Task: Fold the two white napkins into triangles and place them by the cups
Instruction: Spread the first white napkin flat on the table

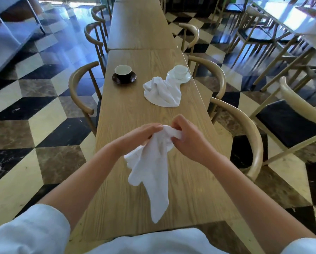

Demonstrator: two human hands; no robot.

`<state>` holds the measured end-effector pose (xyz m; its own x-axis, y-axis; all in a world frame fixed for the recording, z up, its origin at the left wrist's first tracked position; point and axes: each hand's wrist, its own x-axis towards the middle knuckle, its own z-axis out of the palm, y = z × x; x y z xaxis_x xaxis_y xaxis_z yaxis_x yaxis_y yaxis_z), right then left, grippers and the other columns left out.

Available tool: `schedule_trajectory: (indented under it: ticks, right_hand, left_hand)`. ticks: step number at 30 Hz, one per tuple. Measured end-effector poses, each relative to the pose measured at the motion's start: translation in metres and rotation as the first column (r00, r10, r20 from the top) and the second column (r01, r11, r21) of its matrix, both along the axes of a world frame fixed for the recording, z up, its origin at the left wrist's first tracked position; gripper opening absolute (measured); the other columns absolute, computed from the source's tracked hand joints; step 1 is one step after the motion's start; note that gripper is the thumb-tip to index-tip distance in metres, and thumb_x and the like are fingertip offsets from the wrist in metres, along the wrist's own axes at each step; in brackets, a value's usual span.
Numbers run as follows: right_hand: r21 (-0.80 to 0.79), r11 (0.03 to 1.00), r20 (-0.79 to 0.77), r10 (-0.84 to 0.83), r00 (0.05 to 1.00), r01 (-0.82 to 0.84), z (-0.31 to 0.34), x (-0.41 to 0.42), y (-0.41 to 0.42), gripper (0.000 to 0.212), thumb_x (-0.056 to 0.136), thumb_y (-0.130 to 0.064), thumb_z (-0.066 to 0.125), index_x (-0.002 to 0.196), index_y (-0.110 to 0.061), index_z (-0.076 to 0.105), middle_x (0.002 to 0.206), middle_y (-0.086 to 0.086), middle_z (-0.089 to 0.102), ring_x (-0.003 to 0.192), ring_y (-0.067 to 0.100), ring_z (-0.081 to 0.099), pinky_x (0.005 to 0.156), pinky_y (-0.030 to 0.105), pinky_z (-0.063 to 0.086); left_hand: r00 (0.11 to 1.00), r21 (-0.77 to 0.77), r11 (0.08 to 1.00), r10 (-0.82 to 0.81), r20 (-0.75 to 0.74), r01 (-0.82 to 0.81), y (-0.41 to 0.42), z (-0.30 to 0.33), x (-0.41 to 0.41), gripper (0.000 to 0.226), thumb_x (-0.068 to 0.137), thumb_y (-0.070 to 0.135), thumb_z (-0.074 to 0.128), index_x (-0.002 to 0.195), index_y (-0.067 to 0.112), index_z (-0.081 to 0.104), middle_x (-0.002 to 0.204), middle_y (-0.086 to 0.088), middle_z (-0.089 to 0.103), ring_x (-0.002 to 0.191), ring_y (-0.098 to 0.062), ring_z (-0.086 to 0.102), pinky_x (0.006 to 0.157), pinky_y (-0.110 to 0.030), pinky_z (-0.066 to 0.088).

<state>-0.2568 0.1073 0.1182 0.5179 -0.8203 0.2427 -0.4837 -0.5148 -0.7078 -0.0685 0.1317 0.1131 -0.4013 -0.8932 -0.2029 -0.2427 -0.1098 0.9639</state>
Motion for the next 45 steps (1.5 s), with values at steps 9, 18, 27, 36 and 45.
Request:
schedule_trajectory:
  ticks: [9, 18, 27, 36, 45]
  right_hand:
    - [0.103, 0.995, 0.049, -0.007, 0.999, 0.002, 0.028, -0.047, -0.026, 0.011, 0.080, -0.005, 0.065, 0.087, -0.013, 0.065, 0.073, -0.005, 0.061, 0.065, -0.001, 0.052, 0.065, 0.017, 0.040]
    - [0.147, 0.987, -0.074, 0.073, 0.995, -0.062, 0.040, -0.079, -0.047, 0.013, 0.085, -0.022, 0.066, 0.073, -0.018, 0.063, 0.049, -0.016, 0.053, 0.048, -0.003, 0.048, 0.053, 0.007, 0.039]
    - [0.540, 0.785, -0.075, 0.405, 0.911, -0.305, 0.053, -0.120, -0.059, 0.007, 0.088, -0.026, 0.062, 0.083, -0.027, 0.067, 0.078, -0.002, 0.067, 0.069, 0.009, 0.063, 0.063, 0.016, 0.049]
    - [-0.304, 0.949, -0.468, -0.228, 0.854, 0.086, 0.023, -0.096, -0.084, 0.014, 0.091, -0.018, 0.055, 0.077, -0.016, 0.059, 0.062, -0.005, 0.053, 0.056, 0.011, 0.053, 0.052, 0.023, 0.044]
    - [-0.816, 0.476, 0.160, -0.361, 0.919, 0.329, 0.083, -0.080, -0.118, 0.032, 0.097, -0.031, 0.050, 0.083, -0.008, 0.067, 0.068, 0.005, 0.067, 0.053, 0.013, 0.057, 0.053, 0.018, 0.034]
  left_hand:
    - [0.971, -0.172, 0.985, 0.041, 0.235, 0.001, -0.018, 0.032, -0.005, 0.025, 0.079, 0.028, 0.071, 0.089, 0.007, 0.062, 0.078, -0.009, 0.061, 0.071, -0.012, 0.057, 0.065, -0.022, 0.047]
    - [0.697, -0.346, 0.935, 0.193, 0.691, 0.084, -0.021, 0.038, 0.029, 0.026, 0.081, 0.029, 0.066, 0.063, 0.027, 0.048, 0.055, 0.011, 0.047, 0.050, -0.002, 0.042, 0.056, -0.024, 0.035]
    - [0.975, -0.002, 1.000, -0.026, 0.222, 0.028, -0.012, 0.055, 0.060, 0.050, 0.069, 0.054, 0.070, 0.084, 0.006, 0.063, 0.069, -0.003, 0.054, 0.063, -0.012, 0.051, 0.055, -0.018, 0.041]
    - [0.528, -0.312, 0.947, 0.304, 0.793, -0.076, -0.046, 0.021, 0.064, 0.030, 0.089, 0.018, 0.058, 0.062, 0.008, 0.051, 0.060, -0.006, 0.046, 0.059, -0.019, 0.045, 0.056, -0.029, 0.034]
    - [0.360, -0.976, 0.037, 0.932, -0.044, -0.213, -0.055, 0.087, 0.055, 0.028, 0.092, 0.015, 0.049, 0.069, 0.001, 0.056, 0.067, -0.019, 0.055, 0.058, 0.000, 0.036, 0.060, -0.021, 0.029]
